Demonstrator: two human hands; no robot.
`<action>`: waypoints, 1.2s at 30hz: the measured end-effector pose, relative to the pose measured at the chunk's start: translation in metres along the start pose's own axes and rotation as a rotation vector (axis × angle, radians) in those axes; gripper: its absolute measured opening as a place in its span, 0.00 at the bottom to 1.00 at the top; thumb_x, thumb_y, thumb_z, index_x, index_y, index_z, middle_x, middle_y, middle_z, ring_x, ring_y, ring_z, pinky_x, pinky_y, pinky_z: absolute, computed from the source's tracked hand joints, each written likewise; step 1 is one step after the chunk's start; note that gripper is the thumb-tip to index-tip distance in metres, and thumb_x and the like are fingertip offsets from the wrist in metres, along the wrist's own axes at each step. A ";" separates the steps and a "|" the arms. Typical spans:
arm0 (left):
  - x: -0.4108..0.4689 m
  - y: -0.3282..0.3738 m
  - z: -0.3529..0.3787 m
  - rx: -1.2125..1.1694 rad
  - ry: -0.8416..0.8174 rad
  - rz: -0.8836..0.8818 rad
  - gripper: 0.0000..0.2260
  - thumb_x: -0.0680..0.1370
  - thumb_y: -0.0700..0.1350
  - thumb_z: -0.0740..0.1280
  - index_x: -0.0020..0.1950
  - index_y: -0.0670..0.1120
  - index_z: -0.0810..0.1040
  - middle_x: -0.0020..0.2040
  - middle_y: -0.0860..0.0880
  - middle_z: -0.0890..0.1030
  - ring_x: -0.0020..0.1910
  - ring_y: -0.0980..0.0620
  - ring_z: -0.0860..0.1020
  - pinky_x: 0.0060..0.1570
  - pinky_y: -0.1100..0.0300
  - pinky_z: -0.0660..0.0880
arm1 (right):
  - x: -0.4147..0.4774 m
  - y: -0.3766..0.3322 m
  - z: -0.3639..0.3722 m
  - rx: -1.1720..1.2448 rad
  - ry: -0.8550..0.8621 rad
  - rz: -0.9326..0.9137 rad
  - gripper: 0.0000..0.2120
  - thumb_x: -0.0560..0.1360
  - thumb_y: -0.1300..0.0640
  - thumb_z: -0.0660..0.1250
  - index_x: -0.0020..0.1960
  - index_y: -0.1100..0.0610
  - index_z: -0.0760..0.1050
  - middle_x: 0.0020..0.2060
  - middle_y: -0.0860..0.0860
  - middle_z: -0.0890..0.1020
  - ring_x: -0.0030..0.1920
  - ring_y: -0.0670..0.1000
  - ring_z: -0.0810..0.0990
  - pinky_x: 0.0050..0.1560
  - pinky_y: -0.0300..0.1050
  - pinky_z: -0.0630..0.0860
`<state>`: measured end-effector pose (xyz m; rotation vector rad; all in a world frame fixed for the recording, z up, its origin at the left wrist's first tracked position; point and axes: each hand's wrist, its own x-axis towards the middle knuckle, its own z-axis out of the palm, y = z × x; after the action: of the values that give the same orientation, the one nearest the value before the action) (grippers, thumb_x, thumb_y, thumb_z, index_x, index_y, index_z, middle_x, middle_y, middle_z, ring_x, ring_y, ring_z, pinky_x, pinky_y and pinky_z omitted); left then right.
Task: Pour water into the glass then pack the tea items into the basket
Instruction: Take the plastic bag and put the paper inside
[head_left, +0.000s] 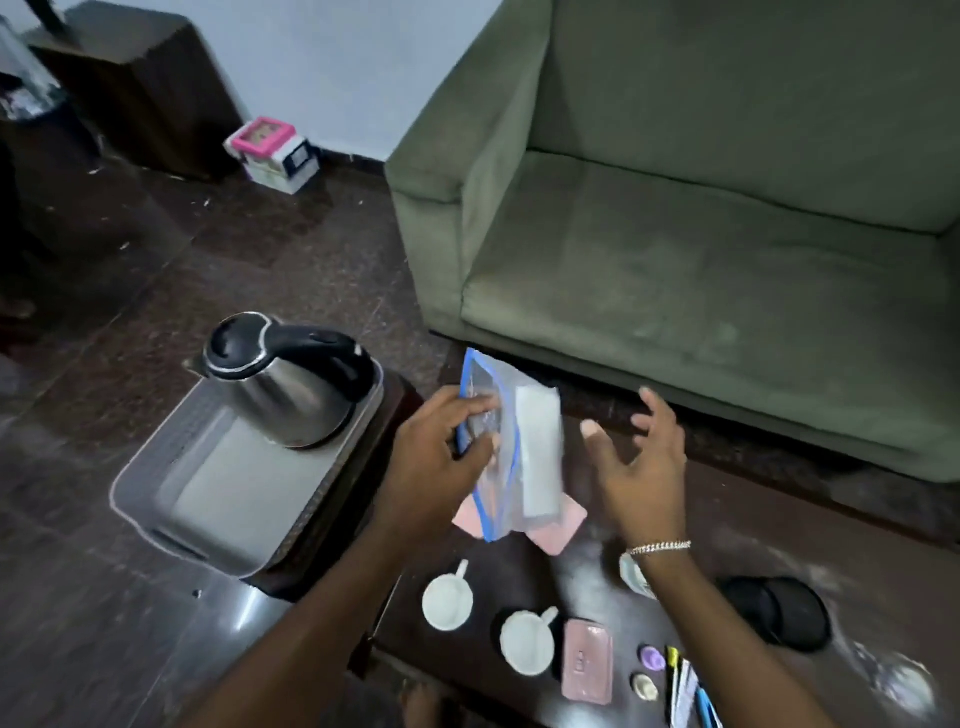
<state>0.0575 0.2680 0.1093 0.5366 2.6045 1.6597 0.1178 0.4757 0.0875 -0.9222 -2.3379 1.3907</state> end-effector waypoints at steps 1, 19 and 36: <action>0.001 0.008 0.013 -0.005 -0.028 0.015 0.15 0.75 0.39 0.71 0.61 0.43 0.85 0.59 0.53 0.83 0.58 0.58 0.82 0.60 0.55 0.79 | -0.006 -0.009 -0.011 0.065 0.004 -0.068 0.33 0.73 0.45 0.75 0.74 0.49 0.67 0.58 0.52 0.79 0.56 0.49 0.80 0.60 0.43 0.76; -0.015 0.105 0.137 0.307 -0.334 0.105 0.27 0.76 0.46 0.56 0.76 0.45 0.73 0.80 0.53 0.67 0.69 0.61 0.68 0.59 0.49 0.79 | -0.027 -0.031 -0.137 -0.683 -0.157 -0.212 0.12 0.76 0.53 0.63 0.55 0.52 0.82 0.49 0.52 0.80 0.46 0.62 0.82 0.43 0.52 0.76; -0.033 0.120 0.144 0.297 -0.642 0.257 0.38 0.72 0.36 0.62 0.83 0.51 0.61 0.83 0.68 0.48 0.69 0.58 0.75 0.52 0.65 0.73 | 0.000 -0.012 -0.090 -0.497 -0.560 0.025 0.30 0.81 0.64 0.40 0.60 0.41 0.77 0.63 0.35 0.80 0.40 0.44 0.80 0.39 0.33 0.64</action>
<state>0.1494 0.4310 0.1463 1.2196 2.3466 0.9039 0.1603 0.5336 0.1430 -0.7381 -3.2024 1.2076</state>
